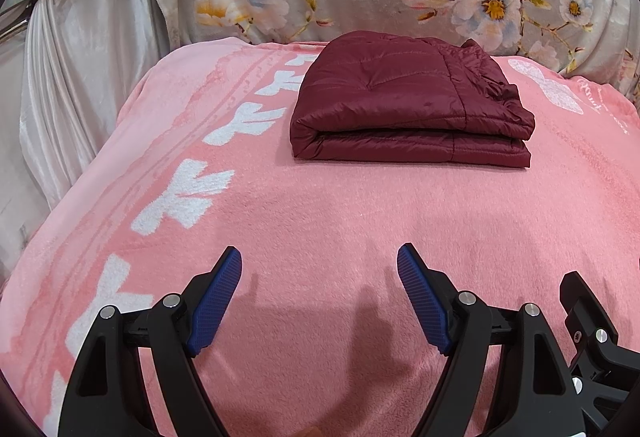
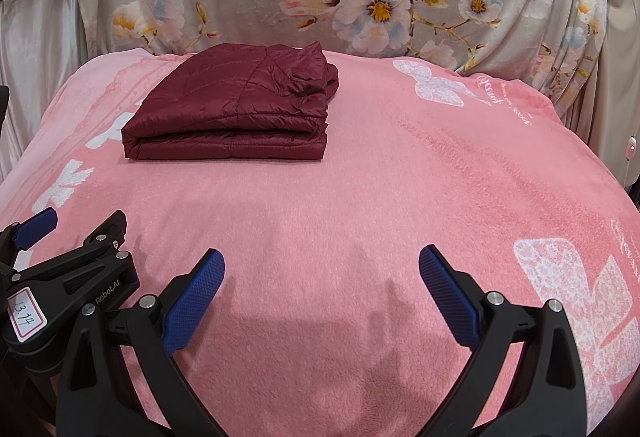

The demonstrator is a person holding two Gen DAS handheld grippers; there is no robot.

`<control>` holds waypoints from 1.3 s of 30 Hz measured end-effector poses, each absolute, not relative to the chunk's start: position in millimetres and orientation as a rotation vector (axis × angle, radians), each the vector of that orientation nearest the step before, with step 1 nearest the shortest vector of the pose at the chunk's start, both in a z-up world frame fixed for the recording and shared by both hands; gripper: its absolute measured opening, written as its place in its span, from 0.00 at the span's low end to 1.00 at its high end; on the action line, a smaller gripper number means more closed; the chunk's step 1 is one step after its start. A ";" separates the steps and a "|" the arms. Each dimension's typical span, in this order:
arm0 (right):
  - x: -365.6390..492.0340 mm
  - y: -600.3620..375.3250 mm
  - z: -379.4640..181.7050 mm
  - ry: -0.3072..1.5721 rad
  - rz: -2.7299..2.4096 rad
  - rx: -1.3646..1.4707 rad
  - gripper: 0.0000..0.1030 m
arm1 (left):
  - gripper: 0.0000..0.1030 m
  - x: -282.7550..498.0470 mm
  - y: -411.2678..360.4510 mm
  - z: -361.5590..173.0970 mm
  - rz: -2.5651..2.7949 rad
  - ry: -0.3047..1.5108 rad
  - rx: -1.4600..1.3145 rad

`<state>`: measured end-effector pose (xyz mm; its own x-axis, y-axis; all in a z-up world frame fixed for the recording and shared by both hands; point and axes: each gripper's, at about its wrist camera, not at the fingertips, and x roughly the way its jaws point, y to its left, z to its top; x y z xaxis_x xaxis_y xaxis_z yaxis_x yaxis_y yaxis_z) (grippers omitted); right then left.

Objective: Fold large clothes

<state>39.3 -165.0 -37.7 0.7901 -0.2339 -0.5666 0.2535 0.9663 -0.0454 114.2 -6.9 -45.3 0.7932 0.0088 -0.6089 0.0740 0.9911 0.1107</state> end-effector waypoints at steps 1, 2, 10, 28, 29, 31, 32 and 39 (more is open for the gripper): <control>39.1 -165.1 -37.4 0.605 -0.262 0.033 0.93 | 0.74 113.9 -7.1 -45.5 -0.036 0.654 0.131; 39.3 -165.1 -37.6 0.605 -0.262 0.033 0.93 | 0.74 114.0 -7.0 -45.4 -0.036 0.654 0.131; 39.3 -165.3 -37.6 0.605 -0.262 0.033 0.93 | 0.74 113.9 -7.2 -45.5 -0.036 0.654 0.131; 39.0 -165.8 -37.4 0.605 -0.261 0.032 0.93 | 0.72 112.9 -7.6 -44.5 -0.031 0.651 0.134; 39.0 -165.3 -37.4 0.604 -0.261 0.031 0.93 | 0.70 112.8 -7.7 -44.6 -0.029 0.650 0.134; 39.0 -165.0 -37.4 0.604 -0.263 0.028 0.93 | 0.68 112.7 -8.4 -44.1 -0.031 0.652 0.135; 38.8 -166.8 -36.3 0.604 -0.262 0.027 0.93 | 0.68 112.7 -8.4 -43.7 -0.029 0.654 0.135; 38.7 -166.2 -36.7 0.604 -0.261 0.028 0.93 | 0.68 112.6 -8.5 -43.0 -0.028 0.653 0.137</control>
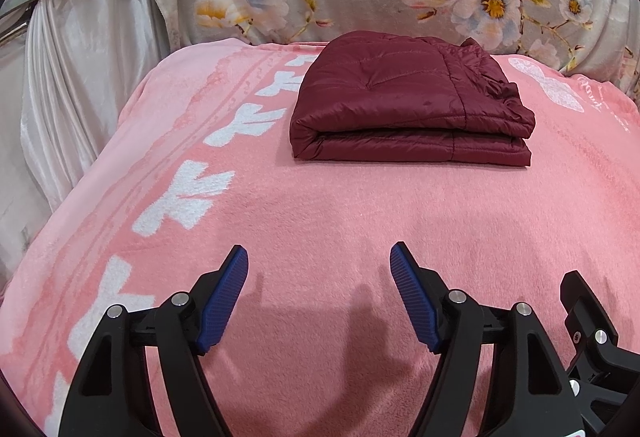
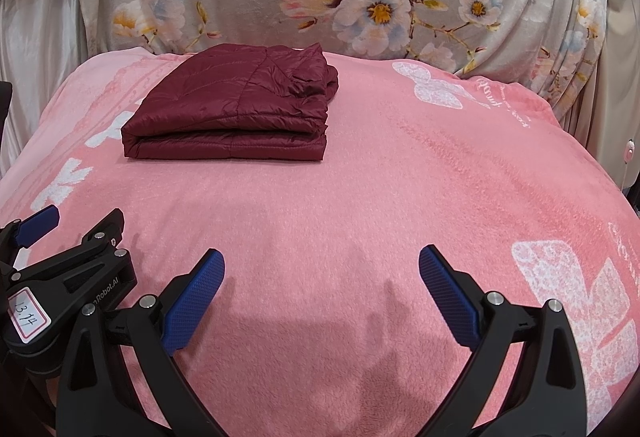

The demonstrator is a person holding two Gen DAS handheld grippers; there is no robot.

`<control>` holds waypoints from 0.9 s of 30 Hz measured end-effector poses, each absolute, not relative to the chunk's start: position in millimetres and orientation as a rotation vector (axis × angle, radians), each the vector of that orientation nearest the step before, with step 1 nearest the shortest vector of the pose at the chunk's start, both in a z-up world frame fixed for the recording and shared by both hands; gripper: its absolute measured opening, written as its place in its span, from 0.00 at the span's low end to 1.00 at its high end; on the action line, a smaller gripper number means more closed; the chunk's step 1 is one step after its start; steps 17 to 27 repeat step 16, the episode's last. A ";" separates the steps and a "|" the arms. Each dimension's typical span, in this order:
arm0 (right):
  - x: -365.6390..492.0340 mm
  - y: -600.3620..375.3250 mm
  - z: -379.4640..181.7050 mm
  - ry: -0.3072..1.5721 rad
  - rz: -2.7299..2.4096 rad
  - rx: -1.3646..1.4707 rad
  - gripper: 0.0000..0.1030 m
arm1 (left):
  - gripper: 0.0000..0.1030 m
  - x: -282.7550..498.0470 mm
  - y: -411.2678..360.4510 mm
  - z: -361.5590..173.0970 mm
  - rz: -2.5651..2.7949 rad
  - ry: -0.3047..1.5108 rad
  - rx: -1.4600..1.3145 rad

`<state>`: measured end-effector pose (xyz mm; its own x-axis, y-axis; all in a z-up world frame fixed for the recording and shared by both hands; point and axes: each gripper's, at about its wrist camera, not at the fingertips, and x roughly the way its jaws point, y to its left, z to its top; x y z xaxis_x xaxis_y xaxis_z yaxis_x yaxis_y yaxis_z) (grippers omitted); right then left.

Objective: Fold large clothes

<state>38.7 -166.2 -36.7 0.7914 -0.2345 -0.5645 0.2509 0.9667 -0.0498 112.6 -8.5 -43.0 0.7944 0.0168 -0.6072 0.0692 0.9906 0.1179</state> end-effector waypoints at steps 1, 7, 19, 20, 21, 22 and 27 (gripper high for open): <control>38.8 -166.7 -36.4 0.604 -0.261 0.028 0.93 | 0.68 112.6 -8.7 -43.7 -0.030 0.653 0.136; 38.6 -165.9 -36.9 0.603 -0.262 0.028 0.93 | 0.68 112.4 -8.6 -43.4 -0.030 0.653 0.137; 38.6 -166.0 -37.0 0.603 -0.262 0.027 0.93 | 0.67 114.8 -8.3 -41.3 -0.024 0.650 0.142; 38.6 -166.0 -37.0 0.603 -0.262 0.027 0.93 | 0.67 114.8 -8.3 -41.3 -0.024 0.650 0.142; 38.6 -166.0 -37.0 0.603 -0.262 0.027 0.93 | 0.67 114.8 -8.3 -41.3 -0.024 0.650 0.142; 38.6 -166.0 -37.0 0.603 -0.262 0.027 0.93 | 0.67 114.8 -8.3 -41.3 -0.024 0.650 0.142; 38.6 -166.0 -37.0 0.603 -0.262 0.027 0.93 | 0.67 114.8 -8.3 -41.3 -0.024 0.650 0.142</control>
